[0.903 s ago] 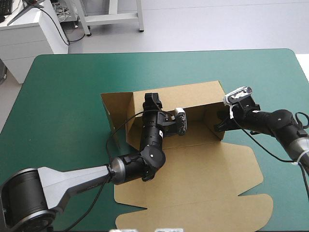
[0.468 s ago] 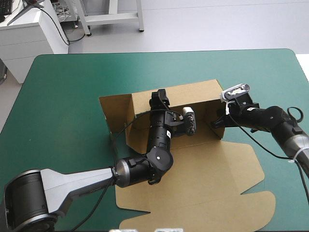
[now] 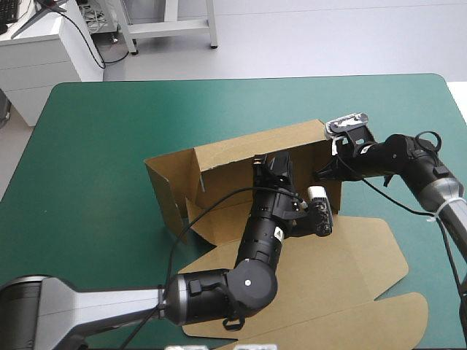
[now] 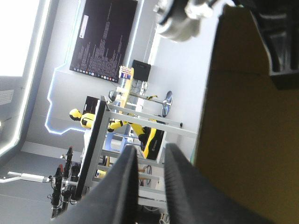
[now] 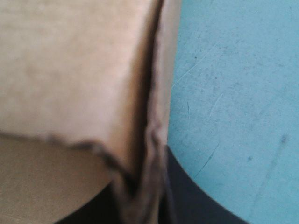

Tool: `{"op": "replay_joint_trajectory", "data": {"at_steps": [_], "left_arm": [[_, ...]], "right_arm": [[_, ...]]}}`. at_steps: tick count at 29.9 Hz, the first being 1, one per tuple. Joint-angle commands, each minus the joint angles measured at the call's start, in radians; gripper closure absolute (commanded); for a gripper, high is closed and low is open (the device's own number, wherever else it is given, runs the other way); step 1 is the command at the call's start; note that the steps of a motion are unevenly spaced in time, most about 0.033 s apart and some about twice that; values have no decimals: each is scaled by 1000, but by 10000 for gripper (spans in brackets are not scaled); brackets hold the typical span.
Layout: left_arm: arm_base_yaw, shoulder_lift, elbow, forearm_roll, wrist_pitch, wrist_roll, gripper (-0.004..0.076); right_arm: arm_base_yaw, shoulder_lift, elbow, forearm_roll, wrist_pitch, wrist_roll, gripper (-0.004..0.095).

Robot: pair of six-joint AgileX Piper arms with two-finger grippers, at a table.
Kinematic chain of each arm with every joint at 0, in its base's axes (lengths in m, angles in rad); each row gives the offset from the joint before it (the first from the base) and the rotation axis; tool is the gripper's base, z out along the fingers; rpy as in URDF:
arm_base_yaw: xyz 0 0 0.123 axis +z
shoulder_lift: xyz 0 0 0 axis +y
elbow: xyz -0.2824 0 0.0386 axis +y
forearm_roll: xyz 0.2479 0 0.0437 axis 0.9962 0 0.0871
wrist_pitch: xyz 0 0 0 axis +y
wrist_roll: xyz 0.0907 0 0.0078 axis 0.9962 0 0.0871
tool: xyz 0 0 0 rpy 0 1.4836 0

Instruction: Fold the box

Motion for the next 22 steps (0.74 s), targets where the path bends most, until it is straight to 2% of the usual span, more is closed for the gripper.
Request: {"op": "replay_joint_trajectory", "data": {"at_steps": [1, 5, 9, 16, 19, 22], "left_arm": [[-35, -154, -35, 58, 70, -15, 729], [6, -287, -35, 51, 53, -57, 729], [159, -411, -35, -28, -35, -96, 730], [658, -517, -40, -491, -179, -77, 730], [854, -521, -40, -761, -235, 50, 730], [1027, -508, -40, -1046, -243, 262, 730]], "right_arm": [[1, -36, -86, 3, 55, 61, 905], [1, -26, -154, -39, 181, 133, 905], [1, 27, -248, -63, 313, 194, 905], [1, 205, -443, -63, 473, 270, 904], [1, 282, -523, -63, 504, 285, 903], [1, 353, -595, -63, 515, 288, 902]]}}
